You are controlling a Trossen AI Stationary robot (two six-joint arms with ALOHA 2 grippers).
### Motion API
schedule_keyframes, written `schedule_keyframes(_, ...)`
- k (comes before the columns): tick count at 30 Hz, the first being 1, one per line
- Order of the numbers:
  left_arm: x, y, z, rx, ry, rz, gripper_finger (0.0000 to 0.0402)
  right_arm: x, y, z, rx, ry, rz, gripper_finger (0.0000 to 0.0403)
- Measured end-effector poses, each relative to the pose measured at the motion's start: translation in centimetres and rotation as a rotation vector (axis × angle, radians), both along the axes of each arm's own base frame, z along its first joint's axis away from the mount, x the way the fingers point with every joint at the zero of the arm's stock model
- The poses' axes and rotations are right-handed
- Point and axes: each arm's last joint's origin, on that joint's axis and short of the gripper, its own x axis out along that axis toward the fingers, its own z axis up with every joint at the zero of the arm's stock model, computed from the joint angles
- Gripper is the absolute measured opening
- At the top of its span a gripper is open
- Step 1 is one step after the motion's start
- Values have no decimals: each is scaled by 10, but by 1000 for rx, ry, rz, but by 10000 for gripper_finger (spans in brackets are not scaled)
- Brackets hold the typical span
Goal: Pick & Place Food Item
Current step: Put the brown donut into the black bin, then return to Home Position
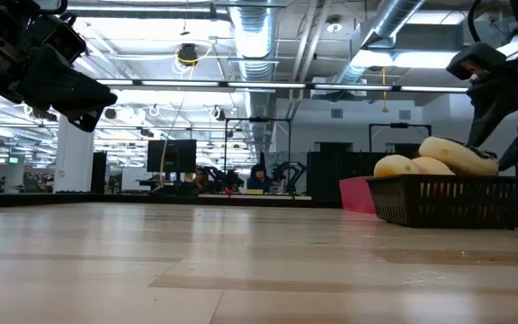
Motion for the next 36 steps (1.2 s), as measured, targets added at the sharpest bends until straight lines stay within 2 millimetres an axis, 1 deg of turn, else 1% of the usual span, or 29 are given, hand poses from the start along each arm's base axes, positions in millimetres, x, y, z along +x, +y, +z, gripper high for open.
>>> schedule_keyframes(17, 0, 0, 0, 0, 0, 0, 68, -2, -3, -1, -23, 30, -3, 177)
schedule_keyframes(23, 0, 0, 0, 0, 0, 0, 68, 0, -6, -1, -33, 25, -22, 178)
schedule_keyframes(26, 0, 0, 0, 0, 0, 0, 68, -1, -8, 2, -47, -6, -33, 178)
schedule_keyframes(28, 0, 0, 0, 0, 0, 0, 68, -1, -10, 6, -65, -44, -43, 178)
schedule_keyframes(32, 0, 0, 0, 0, 0, 0, 68, 0, -12, 27, -155, -177, -47, 178)
schedule_keyframes(34, 0, 0, 0, 0, 0, 0, 68, 6, -11, 38, -242, -282, 0, 178)
schedule_keyframes(36, 0, 0, 0, 0, 0, 0, 68, 16, -7, 53, -337, -424, 92, 178)
